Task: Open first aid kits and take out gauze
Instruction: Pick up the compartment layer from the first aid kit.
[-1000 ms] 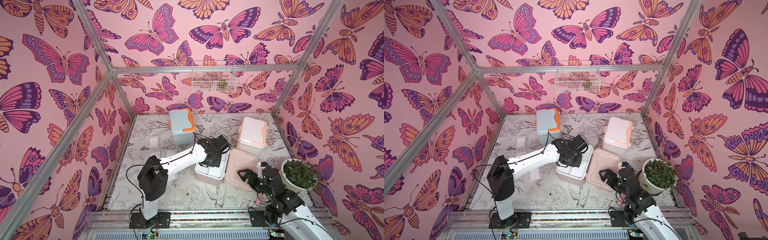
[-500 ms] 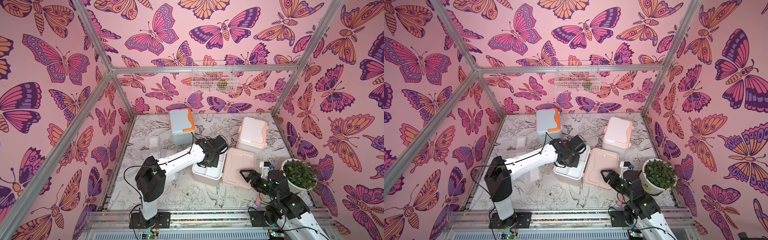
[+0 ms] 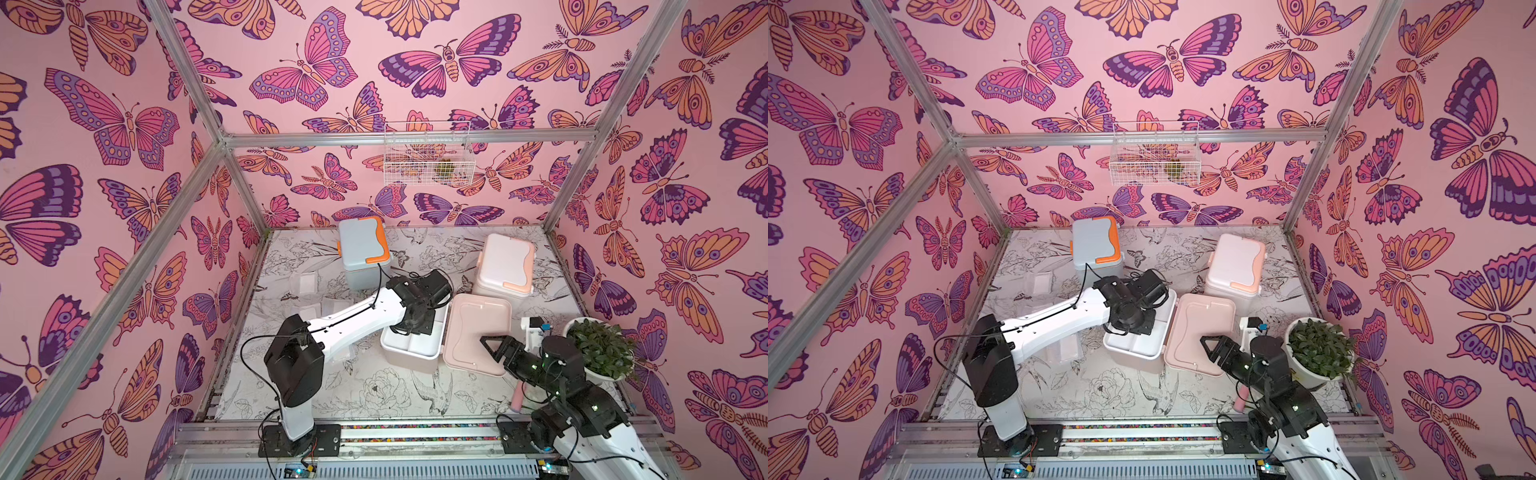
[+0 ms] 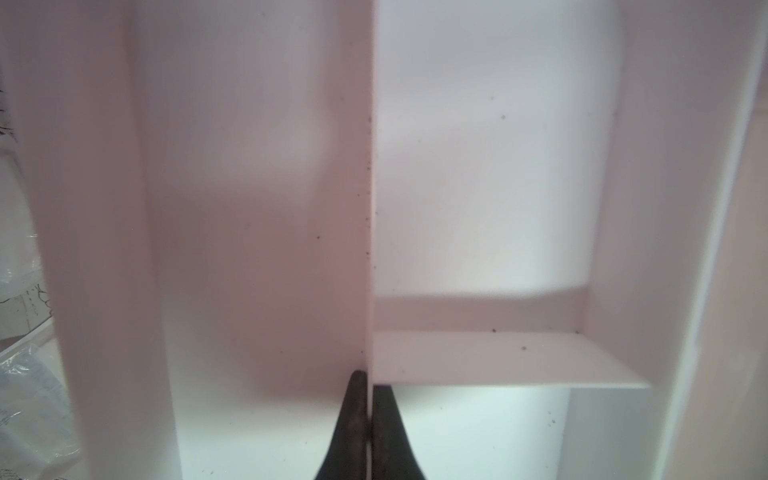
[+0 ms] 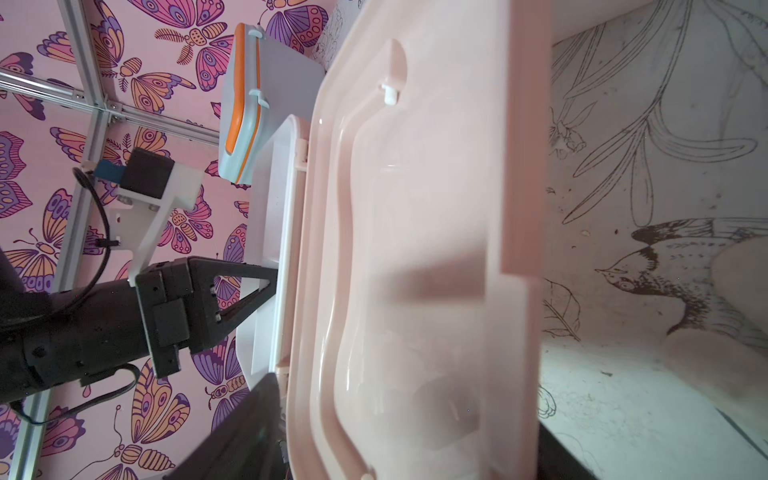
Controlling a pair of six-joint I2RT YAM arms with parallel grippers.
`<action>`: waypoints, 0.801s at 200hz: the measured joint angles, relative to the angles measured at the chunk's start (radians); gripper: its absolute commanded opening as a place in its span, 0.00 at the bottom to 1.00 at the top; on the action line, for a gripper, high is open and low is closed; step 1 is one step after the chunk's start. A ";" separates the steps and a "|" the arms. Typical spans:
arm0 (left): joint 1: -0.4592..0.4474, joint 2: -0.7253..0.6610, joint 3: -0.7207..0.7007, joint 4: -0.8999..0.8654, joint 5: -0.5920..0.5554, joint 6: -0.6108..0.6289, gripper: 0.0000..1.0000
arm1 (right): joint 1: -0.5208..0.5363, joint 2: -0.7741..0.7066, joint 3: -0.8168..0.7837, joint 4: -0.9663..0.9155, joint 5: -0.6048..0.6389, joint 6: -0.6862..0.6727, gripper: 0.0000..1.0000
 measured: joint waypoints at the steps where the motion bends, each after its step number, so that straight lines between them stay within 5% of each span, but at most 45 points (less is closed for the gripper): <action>1: 0.000 0.000 0.000 0.000 0.000 0.000 0.00 | 0.000 0.001 0.001 0.000 0.000 0.000 0.75; 160: -0.009 -0.007 0.000 0.017 0.019 0.013 0.00 | 0.000 0.017 0.040 -0.093 0.026 -0.029 0.75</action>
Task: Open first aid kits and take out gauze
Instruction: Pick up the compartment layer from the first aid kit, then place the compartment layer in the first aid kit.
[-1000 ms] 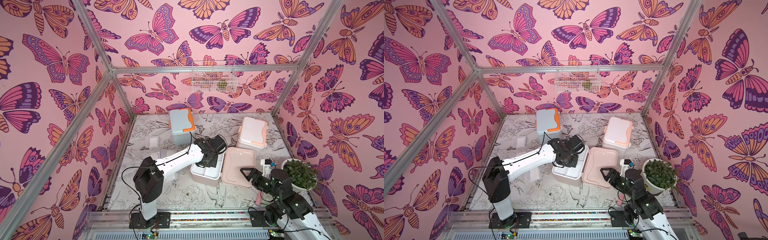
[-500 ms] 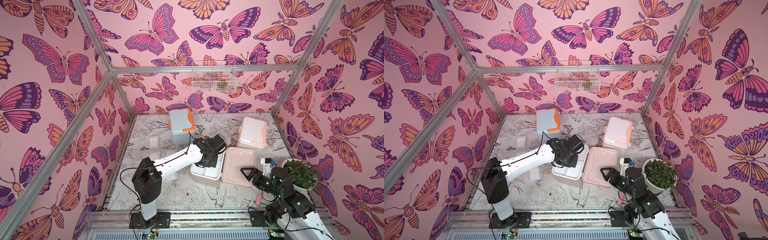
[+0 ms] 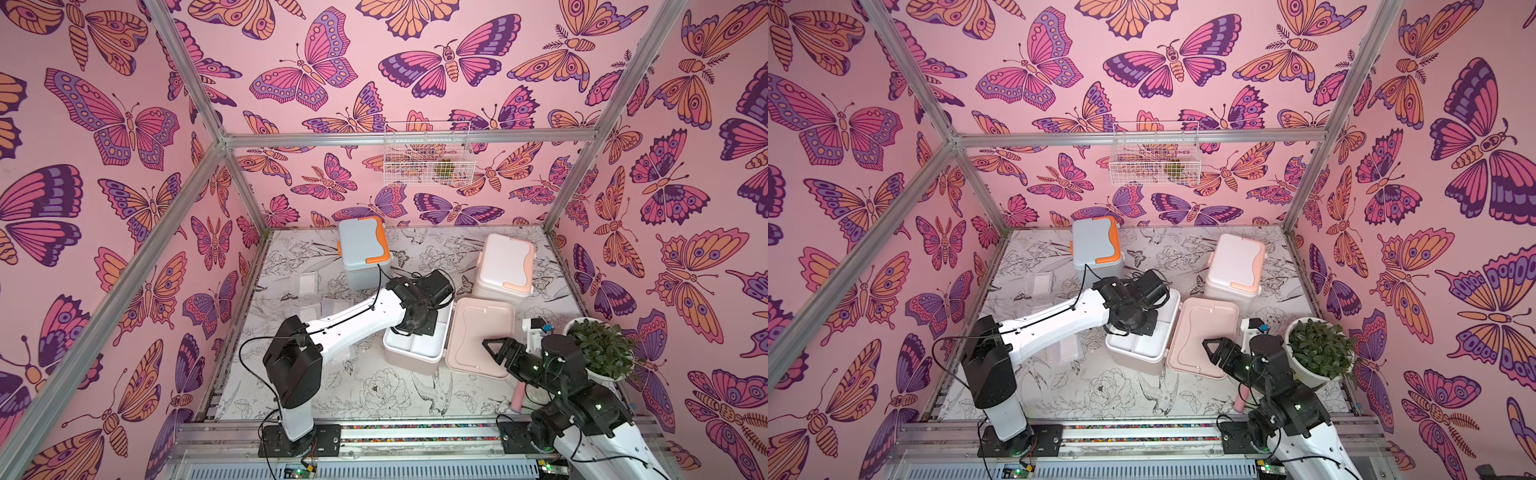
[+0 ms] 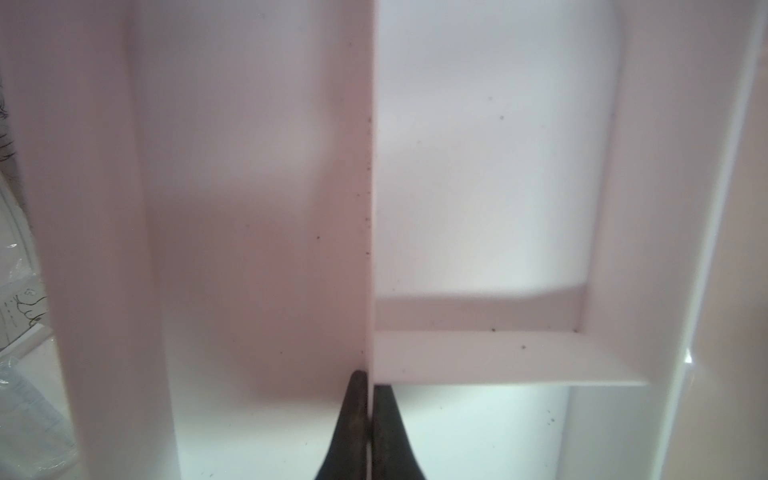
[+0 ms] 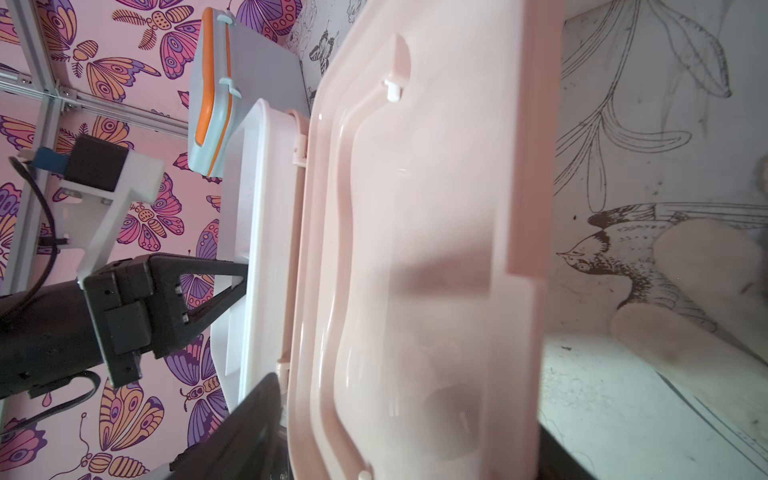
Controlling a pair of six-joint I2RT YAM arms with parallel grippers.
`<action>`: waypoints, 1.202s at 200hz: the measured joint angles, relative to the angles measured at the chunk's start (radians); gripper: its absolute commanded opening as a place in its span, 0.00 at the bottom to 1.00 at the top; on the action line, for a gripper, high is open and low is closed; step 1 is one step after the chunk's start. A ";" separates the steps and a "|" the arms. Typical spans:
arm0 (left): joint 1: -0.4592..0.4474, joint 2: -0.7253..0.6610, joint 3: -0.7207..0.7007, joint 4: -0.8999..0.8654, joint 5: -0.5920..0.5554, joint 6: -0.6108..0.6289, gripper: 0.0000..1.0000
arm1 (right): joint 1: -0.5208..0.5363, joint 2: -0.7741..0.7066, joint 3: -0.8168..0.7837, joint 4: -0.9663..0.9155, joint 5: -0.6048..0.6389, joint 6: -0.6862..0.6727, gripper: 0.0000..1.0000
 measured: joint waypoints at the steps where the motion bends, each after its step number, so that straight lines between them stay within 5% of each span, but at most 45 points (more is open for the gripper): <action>1: 0.000 0.000 0.000 0.000 0.000 0.000 0.00 | 0.000 0.000 0.000 0.000 0.000 0.000 0.75; 47: -0.001 -0.051 0.000 0.010 0.023 0.014 0.00 | 0.000 0.004 0.023 0.001 0.000 -0.001 0.75; 116: 0.080 -0.347 -0.077 0.100 0.131 0.050 0.00 | 0.000 0.027 0.032 0.001 -0.002 -0.002 0.75; 194: 0.616 -0.738 -0.447 0.286 0.577 -0.001 0.00 | 0.000 0.065 0.091 -0.001 -0.024 -0.042 0.75; 240: 0.948 -0.813 -0.720 0.562 0.909 -0.225 0.00 | 0.000 0.102 0.133 -0.002 -0.042 -0.072 0.75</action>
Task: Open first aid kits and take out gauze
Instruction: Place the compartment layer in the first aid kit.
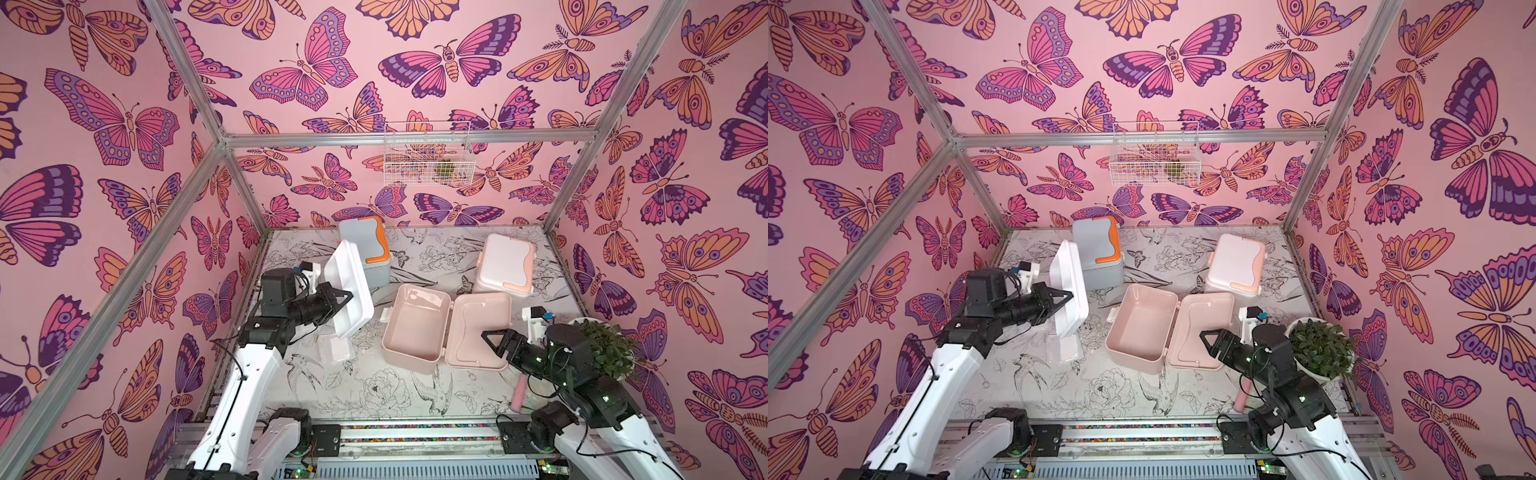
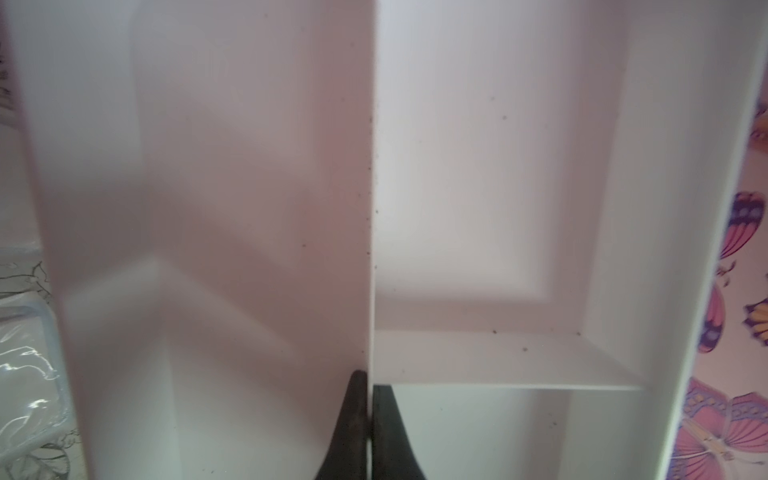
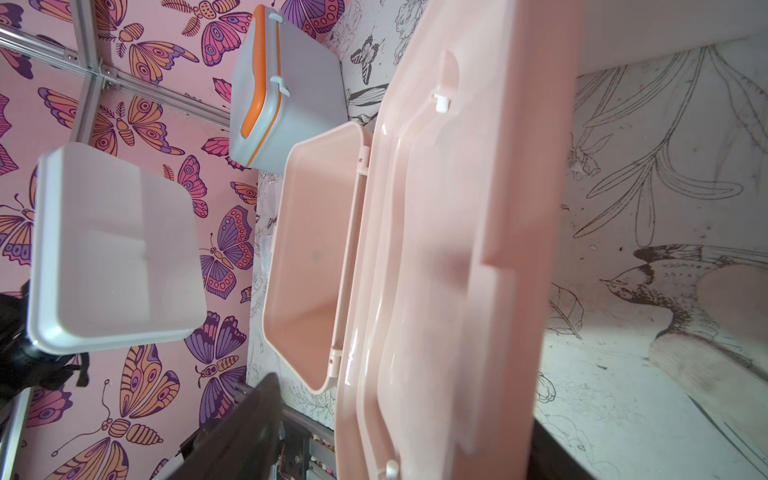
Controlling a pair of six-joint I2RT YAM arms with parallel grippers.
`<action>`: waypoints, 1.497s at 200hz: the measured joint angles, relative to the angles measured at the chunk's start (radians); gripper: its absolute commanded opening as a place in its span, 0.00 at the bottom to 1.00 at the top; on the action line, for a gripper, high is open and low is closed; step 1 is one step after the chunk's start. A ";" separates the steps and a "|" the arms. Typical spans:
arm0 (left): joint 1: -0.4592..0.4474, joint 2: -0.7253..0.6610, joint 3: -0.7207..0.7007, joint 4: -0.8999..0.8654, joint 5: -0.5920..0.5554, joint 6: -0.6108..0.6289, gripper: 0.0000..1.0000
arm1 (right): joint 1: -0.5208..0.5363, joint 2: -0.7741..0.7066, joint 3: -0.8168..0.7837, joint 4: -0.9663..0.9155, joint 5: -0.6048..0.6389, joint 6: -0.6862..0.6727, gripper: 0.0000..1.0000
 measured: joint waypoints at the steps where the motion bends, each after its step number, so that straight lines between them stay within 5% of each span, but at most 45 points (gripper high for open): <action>1: 0.005 0.001 -0.006 0.006 0.007 -0.008 0.00 | 0.000 0.000 0.000 0.000 0.000 0.000 0.75; 48: 0.051 0.010 -0.058 0.158 0.154 -0.129 0.00 | 0.000 0.004 0.003 -0.006 -0.001 -0.007 0.75; 88: 0.032 0.010 -0.056 0.165 0.152 -0.125 0.00 | 0.000 0.006 0.003 -0.010 -0.003 -0.007 0.75; 112: -0.086 0.013 0.001 0.061 0.047 -0.062 0.00 | 0.000 0.008 0.003 -0.012 -0.005 -0.007 0.75; 145: -0.373 0.073 0.164 -0.087 -0.182 0.050 0.00 | 0.000 0.008 0.003 -0.012 -0.005 -0.007 0.75; 197: -0.728 0.343 0.412 -0.300 -0.566 0.180 0.00 | 0.000 0.008 0.003 -0.015 -0.004 -0.011 0.75; 242: -0.834 0.557 0.541 -0.436 -0.772 0.233 0.00 | 0.000 0.008 0.004 -0.021 -0.005 -0.023 0.75; 299: -0.872 0.694 0.639 -0.507 -0.858 0.255 0.00 | 0.000 0.008 0.004 -0.023 -0.005 -0.026 0.76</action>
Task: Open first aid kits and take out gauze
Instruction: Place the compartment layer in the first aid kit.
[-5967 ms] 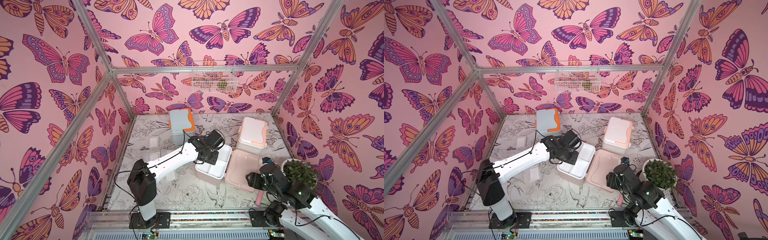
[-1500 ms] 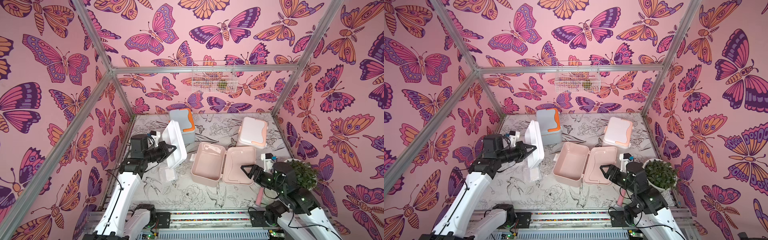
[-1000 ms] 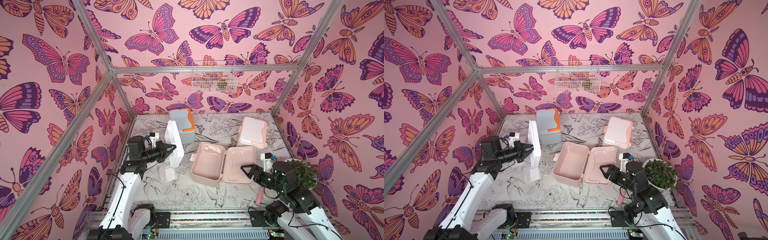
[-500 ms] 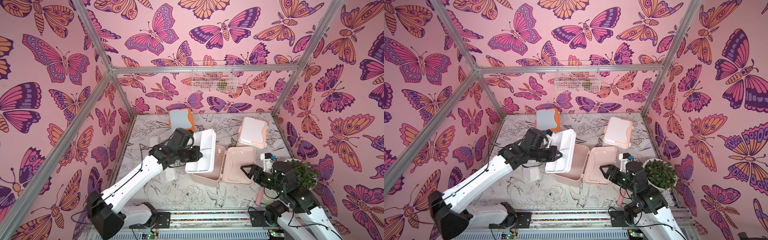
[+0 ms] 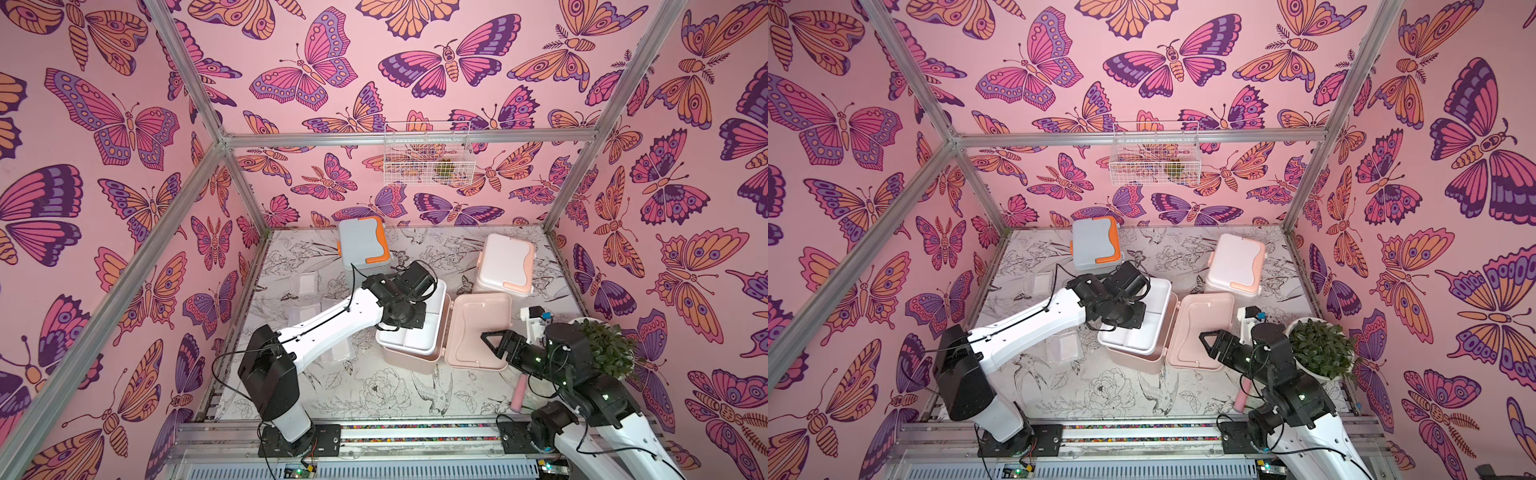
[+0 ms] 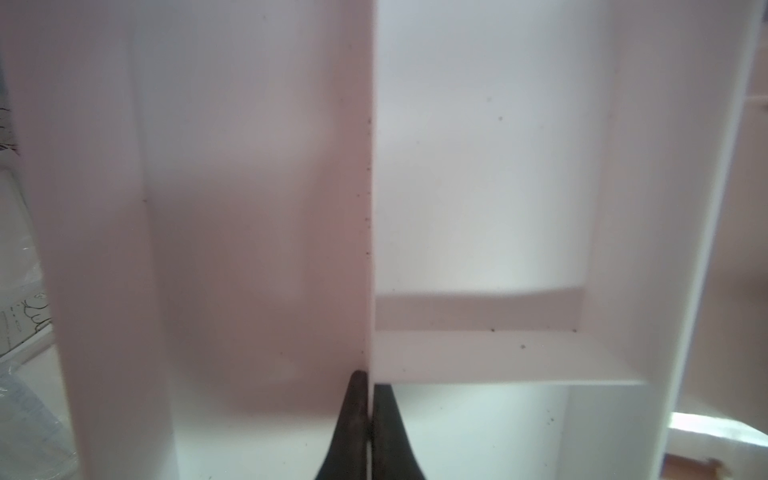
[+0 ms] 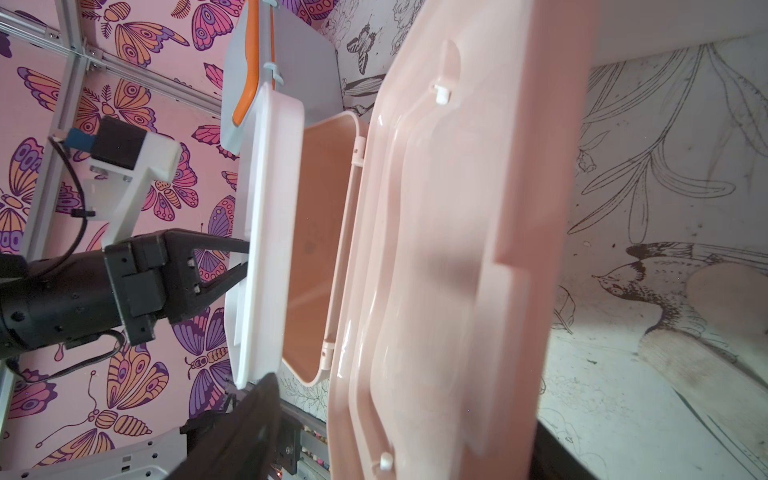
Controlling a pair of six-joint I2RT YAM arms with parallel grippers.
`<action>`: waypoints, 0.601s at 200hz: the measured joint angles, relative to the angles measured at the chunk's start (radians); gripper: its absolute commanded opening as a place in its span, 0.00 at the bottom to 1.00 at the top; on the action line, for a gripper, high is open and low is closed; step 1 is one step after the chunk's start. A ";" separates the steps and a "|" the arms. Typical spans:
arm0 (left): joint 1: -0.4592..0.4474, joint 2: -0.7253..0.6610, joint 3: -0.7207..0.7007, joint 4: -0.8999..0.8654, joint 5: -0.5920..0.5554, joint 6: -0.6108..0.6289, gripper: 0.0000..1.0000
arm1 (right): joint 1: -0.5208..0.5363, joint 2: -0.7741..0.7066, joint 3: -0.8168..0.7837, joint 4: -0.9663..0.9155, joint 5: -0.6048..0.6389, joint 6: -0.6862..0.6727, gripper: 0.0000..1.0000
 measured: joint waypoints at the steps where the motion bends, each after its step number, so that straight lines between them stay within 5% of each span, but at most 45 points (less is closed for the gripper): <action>1: -0.001 0.003 0.002 -0.001 -0.001 0.000 0.00 | 0.000 0.000 0.000 0.000 0.000 0.000 0.76; 120: -0.052 0.119 0.106 -0.067 -0.076 0.008 0.00 | 0.000 0.000 0.000 -0.008 -0.002 -0.001 0.76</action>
